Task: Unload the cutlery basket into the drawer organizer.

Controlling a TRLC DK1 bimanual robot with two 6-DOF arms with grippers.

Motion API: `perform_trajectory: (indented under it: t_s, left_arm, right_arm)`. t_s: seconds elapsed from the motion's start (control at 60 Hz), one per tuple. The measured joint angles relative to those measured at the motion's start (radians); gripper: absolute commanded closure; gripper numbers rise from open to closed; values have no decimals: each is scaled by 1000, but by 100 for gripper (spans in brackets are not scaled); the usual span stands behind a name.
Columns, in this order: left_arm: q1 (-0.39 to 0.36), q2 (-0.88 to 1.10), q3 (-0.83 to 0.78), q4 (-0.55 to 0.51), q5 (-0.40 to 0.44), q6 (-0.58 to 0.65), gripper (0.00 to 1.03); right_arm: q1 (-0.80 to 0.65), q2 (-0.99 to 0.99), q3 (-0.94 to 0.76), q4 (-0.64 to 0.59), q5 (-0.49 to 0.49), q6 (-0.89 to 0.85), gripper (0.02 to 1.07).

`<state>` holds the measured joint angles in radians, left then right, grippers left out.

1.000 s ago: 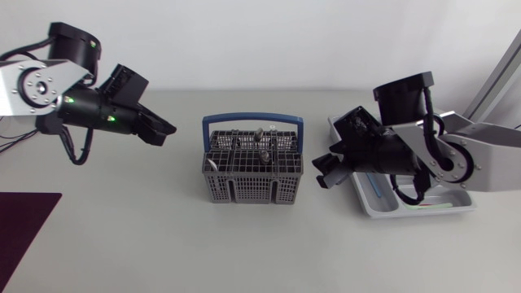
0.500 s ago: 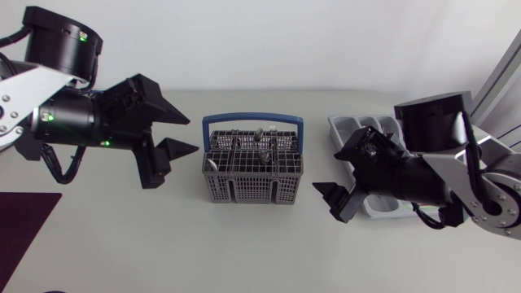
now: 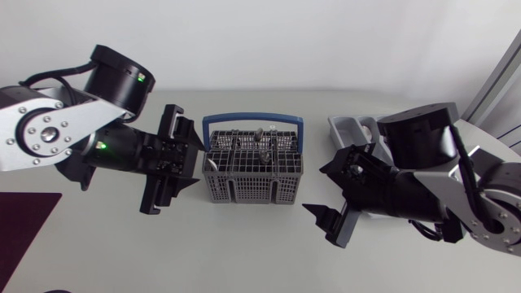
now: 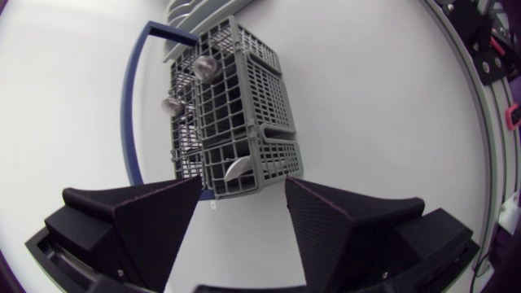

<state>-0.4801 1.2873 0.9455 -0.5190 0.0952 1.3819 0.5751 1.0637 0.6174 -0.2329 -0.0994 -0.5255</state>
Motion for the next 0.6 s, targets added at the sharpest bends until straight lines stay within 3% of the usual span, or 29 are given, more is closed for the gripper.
perform_trajectory:
  t_s: [0.167, 0.317, 0.417, 0.5, 0.6]
  left_arm:
    - [-30, 84, 71, -40, -42, 82, 16]
    - [-33, 154, 159, -103, -75, 143, 30]
    - [-33, 189, 213, -135, -80, 170, 31]
    - [-33, 209, 235, -147, -86, 188, 43]
    - [-33, 233, 251, -158, -87, 198, 48]
  right_arm:
    - [19, 0, -1, 0, 4, 0, 8]
    - [49, 0, -5, 0, 19, 0, 8]
    - [86, 0, -5, 4, 42, 0, 8]
    - [114, 1, -5, 9, 64, 0, 8]
    - [131, 12, -5, 21, 72, 0, 8]
